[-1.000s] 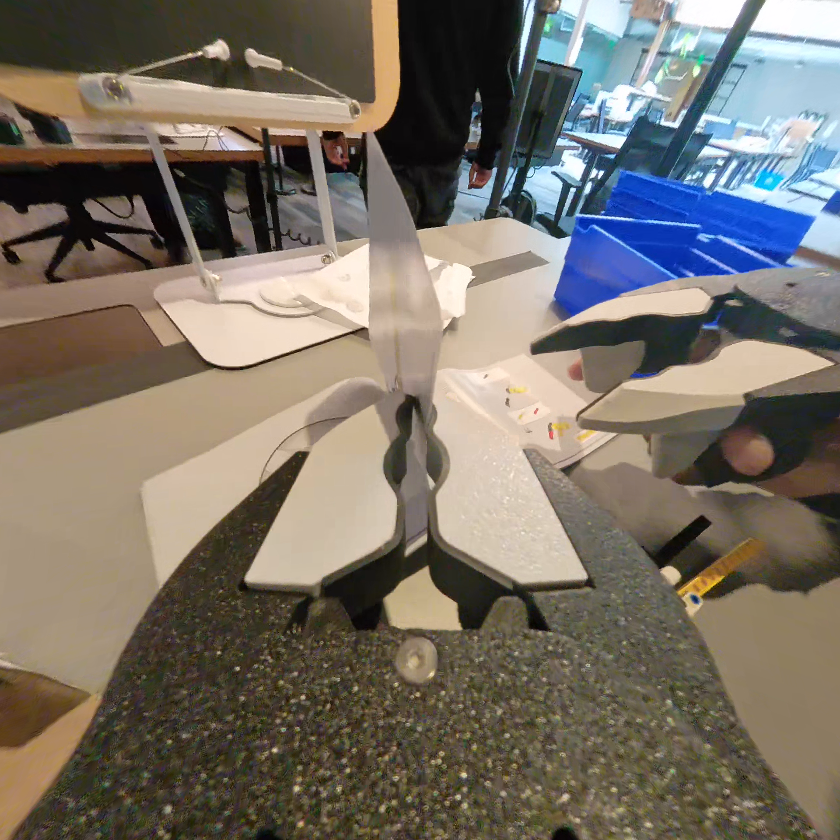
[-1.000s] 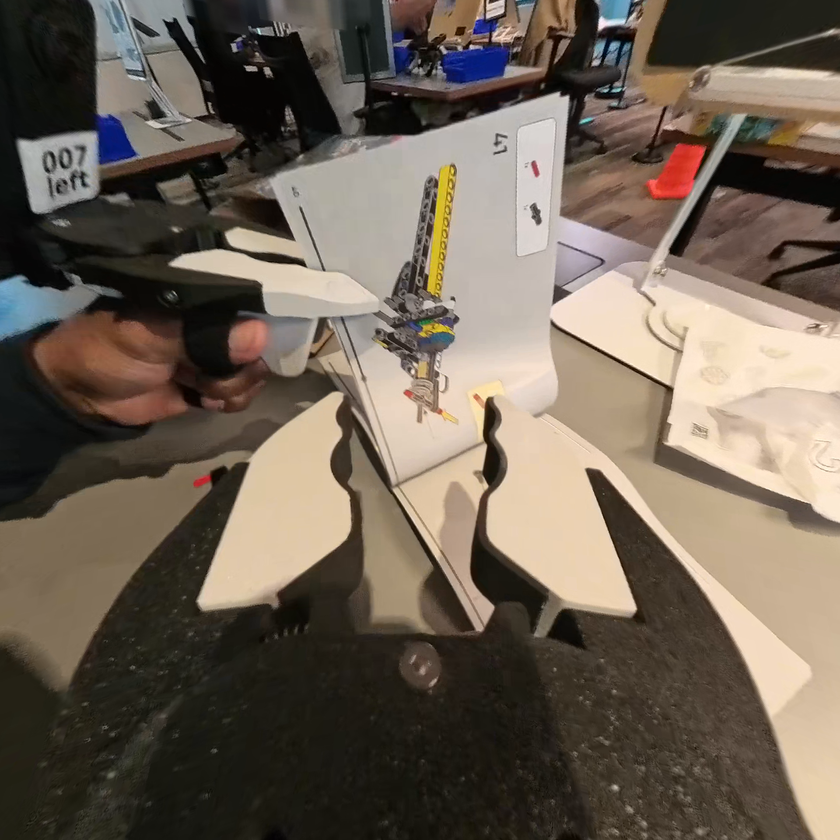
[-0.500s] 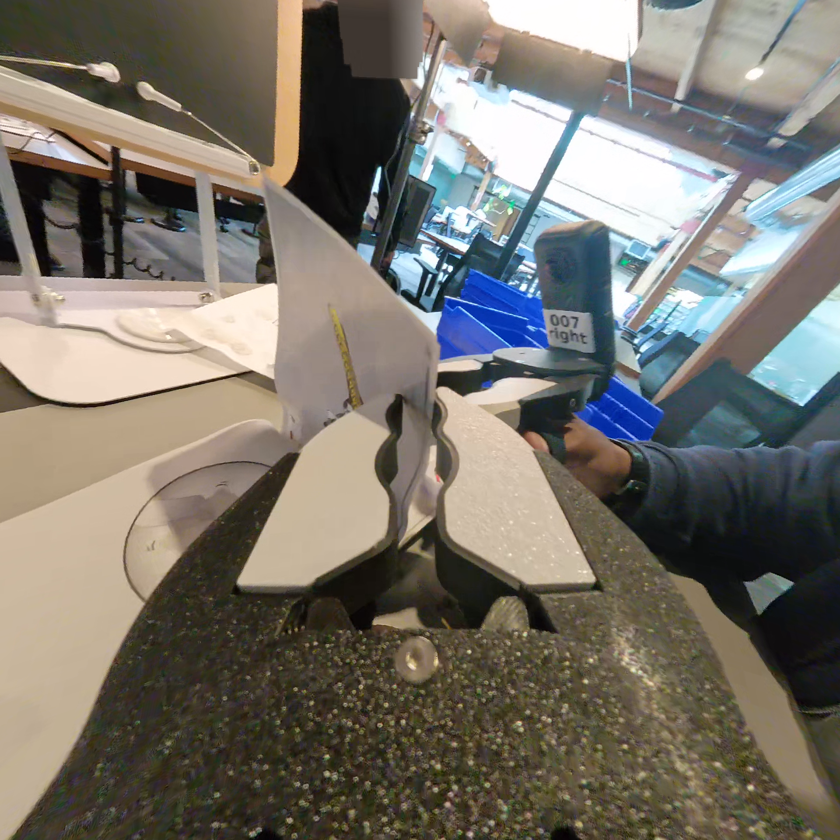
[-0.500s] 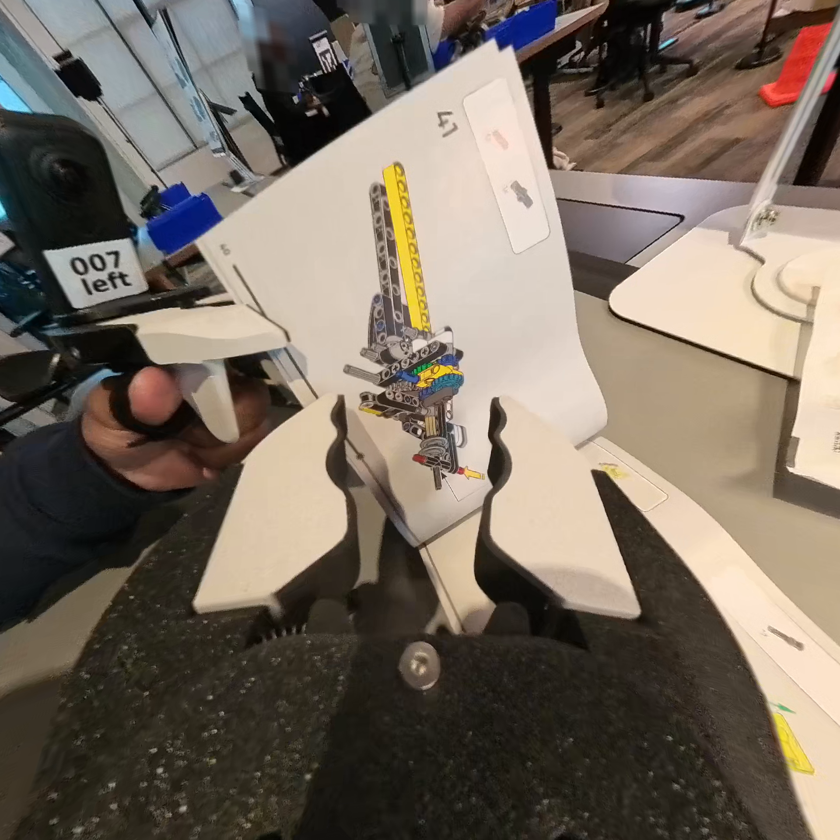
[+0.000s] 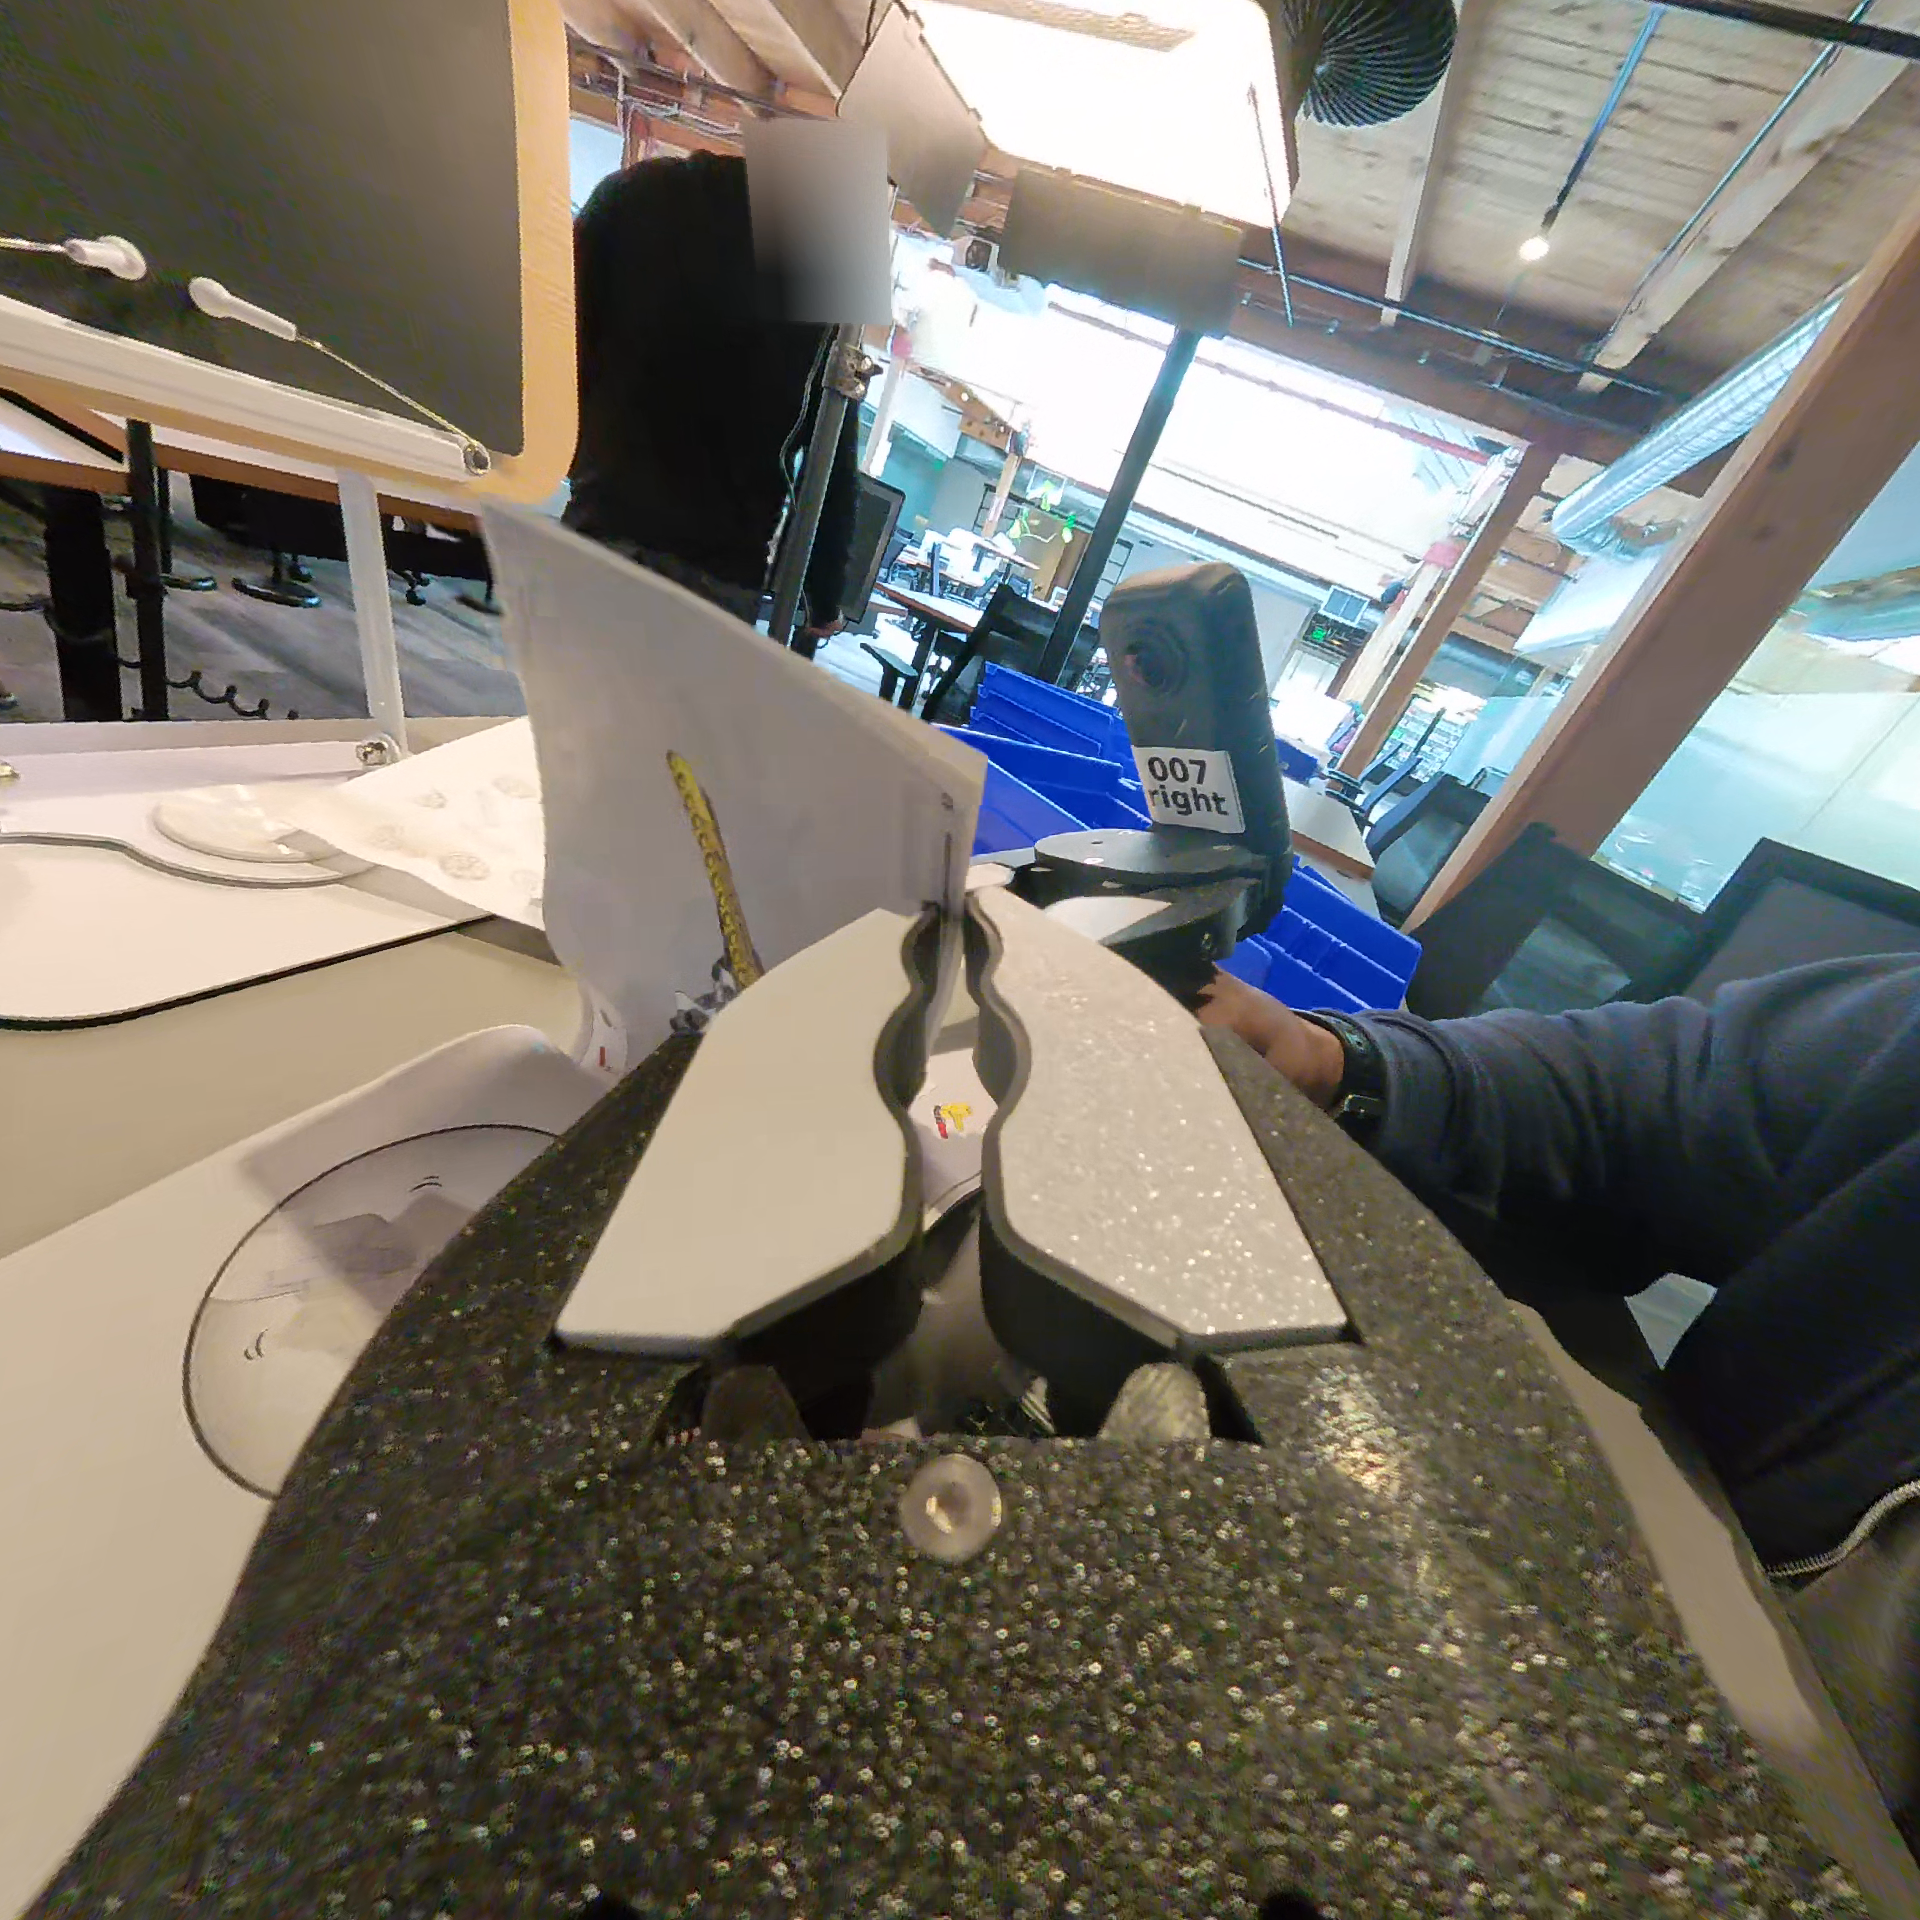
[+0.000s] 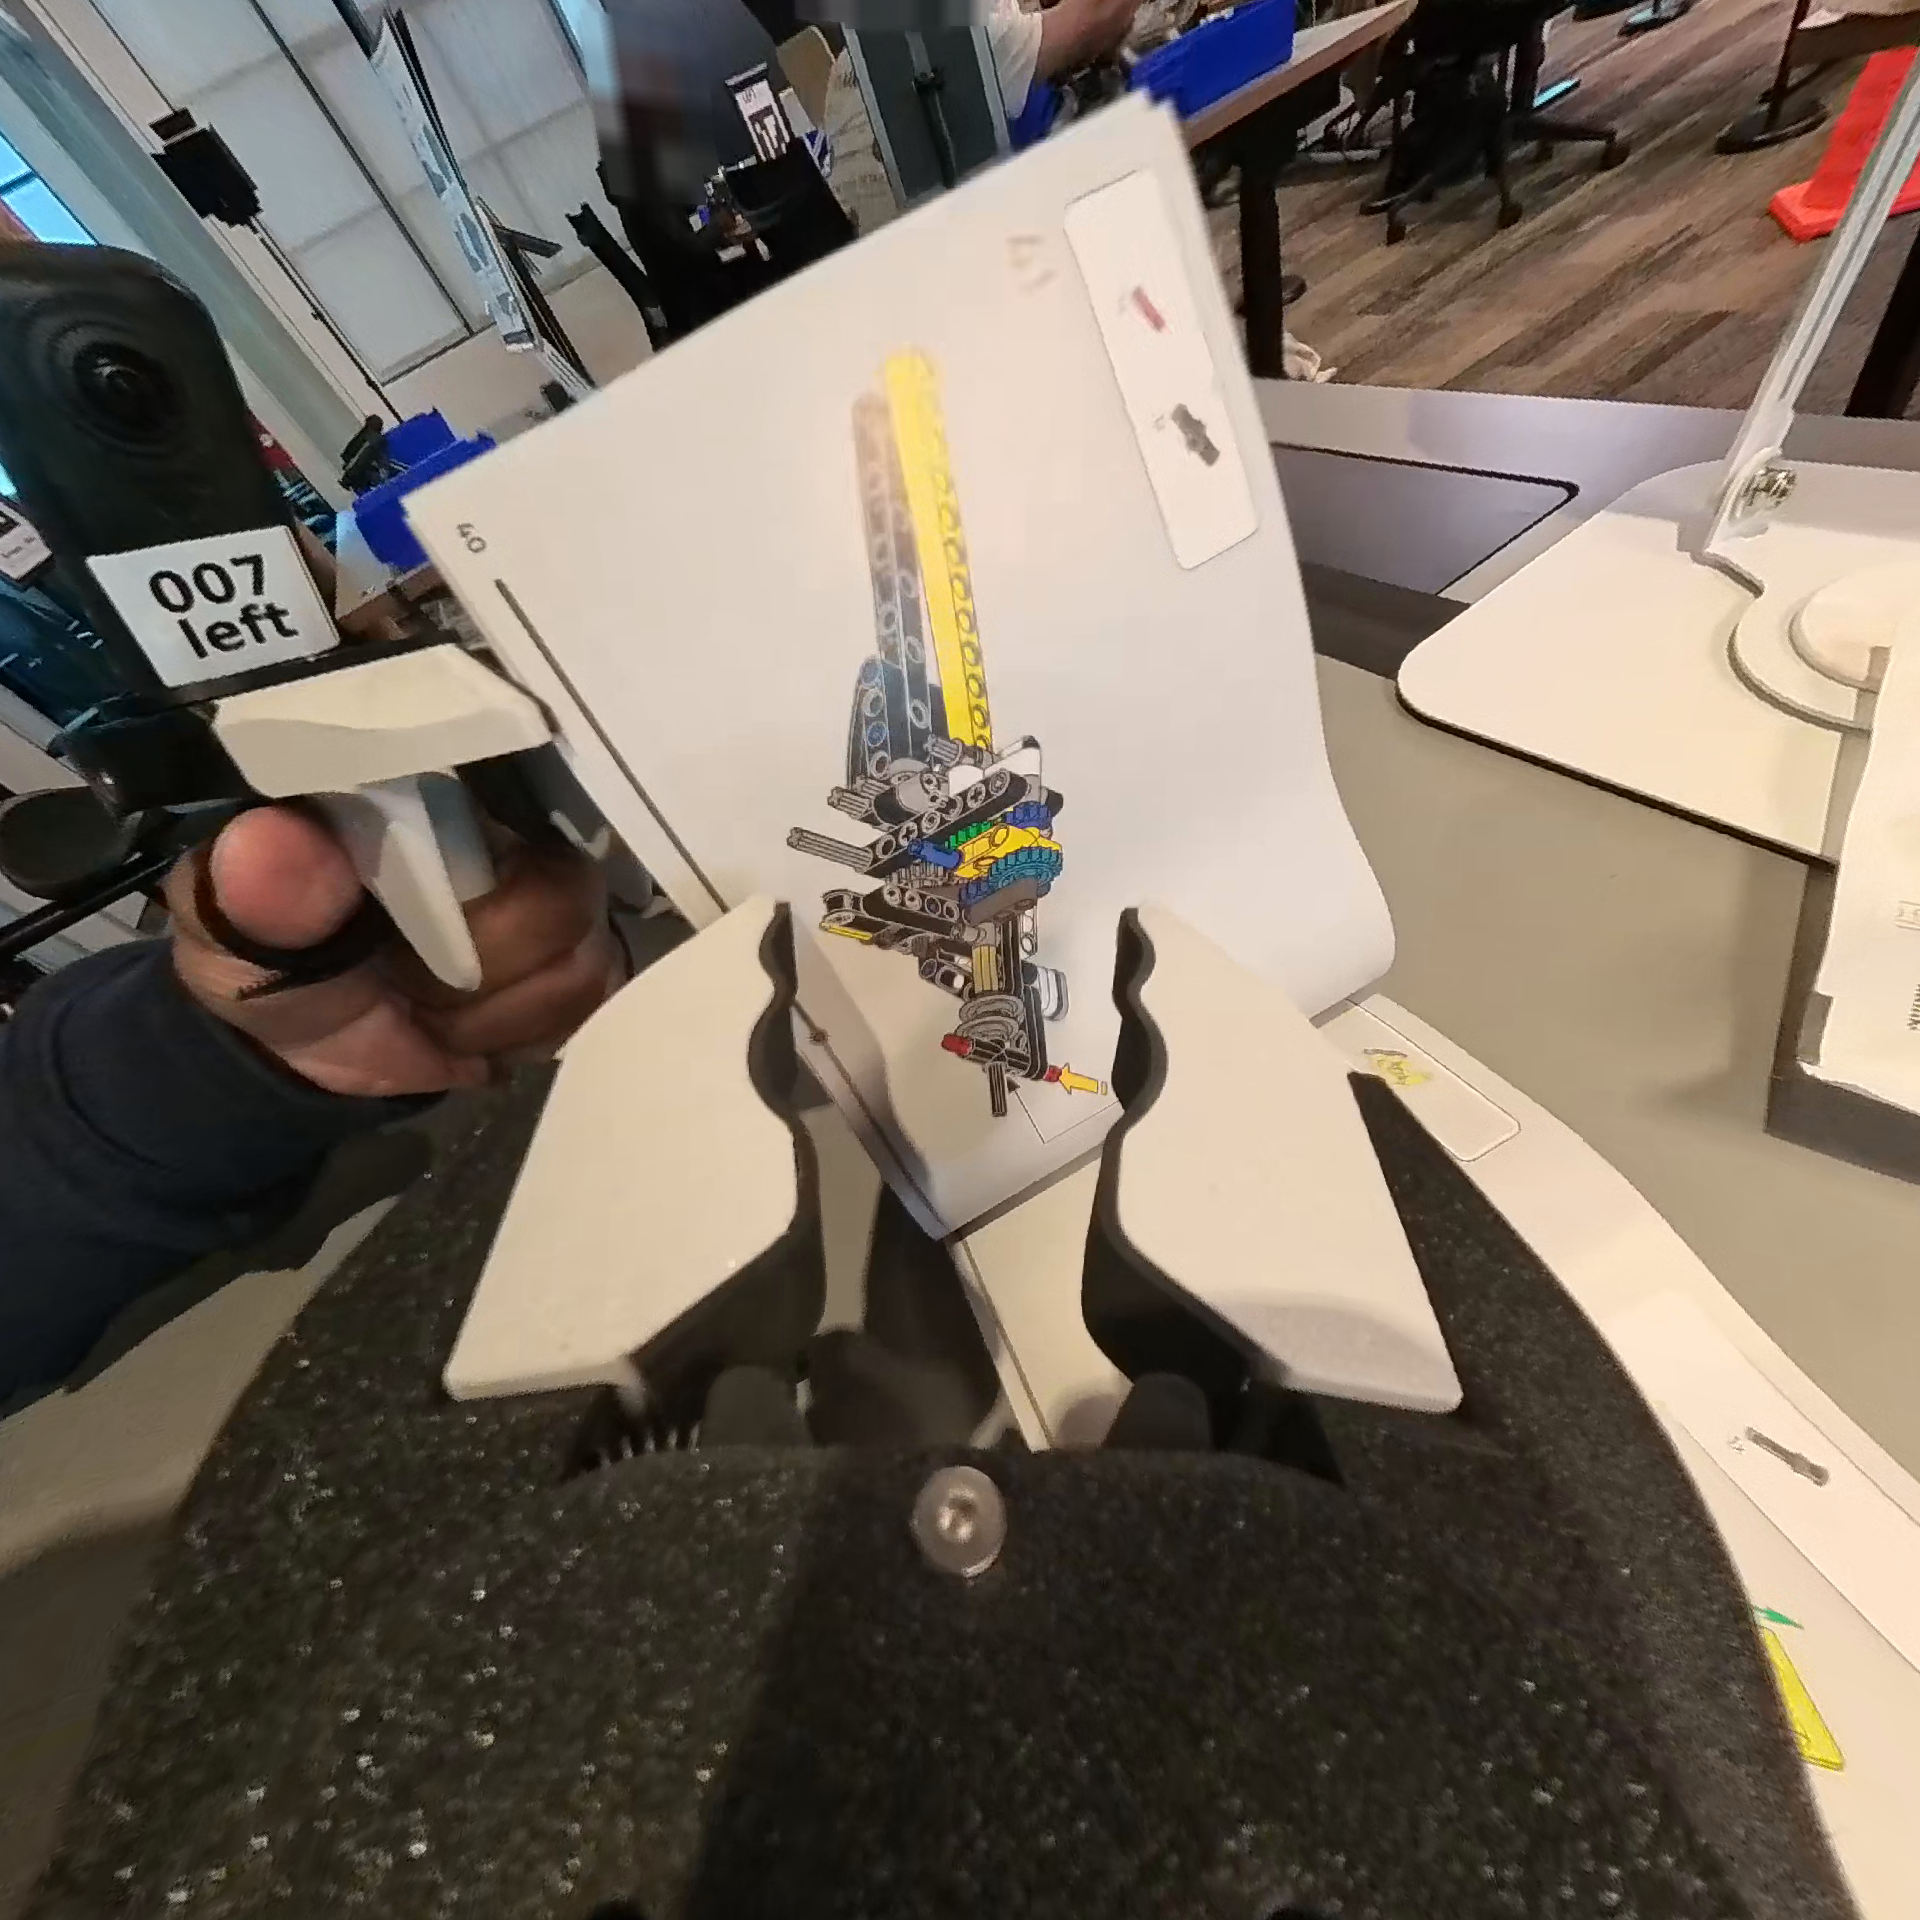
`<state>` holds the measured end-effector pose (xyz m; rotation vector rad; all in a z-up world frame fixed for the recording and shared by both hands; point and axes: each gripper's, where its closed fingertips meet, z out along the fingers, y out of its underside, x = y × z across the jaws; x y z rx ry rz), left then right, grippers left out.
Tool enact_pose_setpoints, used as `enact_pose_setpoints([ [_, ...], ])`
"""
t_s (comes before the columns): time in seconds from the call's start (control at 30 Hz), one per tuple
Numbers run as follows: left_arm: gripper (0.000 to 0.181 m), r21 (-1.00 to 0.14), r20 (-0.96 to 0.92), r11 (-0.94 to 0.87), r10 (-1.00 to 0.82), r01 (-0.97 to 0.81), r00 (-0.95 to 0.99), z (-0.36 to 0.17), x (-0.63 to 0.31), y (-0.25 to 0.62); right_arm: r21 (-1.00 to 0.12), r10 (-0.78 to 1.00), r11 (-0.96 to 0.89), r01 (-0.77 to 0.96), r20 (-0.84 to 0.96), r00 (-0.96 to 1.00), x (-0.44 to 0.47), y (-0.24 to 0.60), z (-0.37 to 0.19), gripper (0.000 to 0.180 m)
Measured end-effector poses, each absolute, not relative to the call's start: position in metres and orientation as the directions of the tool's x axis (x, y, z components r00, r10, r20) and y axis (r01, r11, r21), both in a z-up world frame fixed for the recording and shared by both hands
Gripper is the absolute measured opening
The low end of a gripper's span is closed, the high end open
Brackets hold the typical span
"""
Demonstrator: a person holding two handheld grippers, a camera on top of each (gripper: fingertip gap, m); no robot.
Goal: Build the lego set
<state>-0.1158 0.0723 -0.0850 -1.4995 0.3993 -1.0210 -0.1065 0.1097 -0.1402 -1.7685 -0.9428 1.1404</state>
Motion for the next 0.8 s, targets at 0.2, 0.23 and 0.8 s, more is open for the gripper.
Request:
enact_pose_setpoints([
  [0.2,0.0,-0.926,0.357,-0.212,-0.76,0.312,0.543,-0.0829,-0.1157,0.0705,-0.907,0.893,-0.39,0.158,-0.331,0.306,-0.107,0.1083,-0.1408,0.059],
  [0.23,0.0,-0.925,0.358,-0.211,-0.762,0.316,0.539,-0.0825,-0.1155,0.0701,-0.906,0.893,-0.392,0.158,-0.332,0.305,-0.107,0.1081,-0.1411,0.059],
  [0.8,0.003,-0.911,0.381,-0.225,-0.782,0.347,0.493,-0.0825,-0.1132,0.0681,-0.904,0.9,-0.391,0.172,-0.337,0.278,-0.1108,0.1025,-0.1432,0.059],
])
